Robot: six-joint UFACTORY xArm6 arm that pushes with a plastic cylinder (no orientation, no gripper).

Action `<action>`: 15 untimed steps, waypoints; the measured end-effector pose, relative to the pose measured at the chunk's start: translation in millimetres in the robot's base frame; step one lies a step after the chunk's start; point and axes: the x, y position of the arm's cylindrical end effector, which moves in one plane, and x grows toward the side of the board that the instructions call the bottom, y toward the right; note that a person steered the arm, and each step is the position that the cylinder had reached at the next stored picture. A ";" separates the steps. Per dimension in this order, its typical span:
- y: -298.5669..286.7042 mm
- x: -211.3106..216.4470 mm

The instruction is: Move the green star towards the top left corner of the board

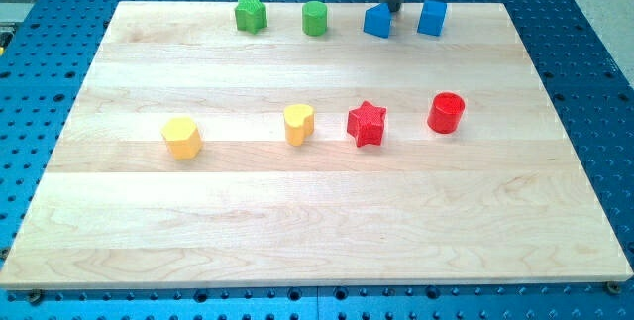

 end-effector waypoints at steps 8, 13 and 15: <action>-245.6 56.8; -297.0 102.6; -297.0 101.8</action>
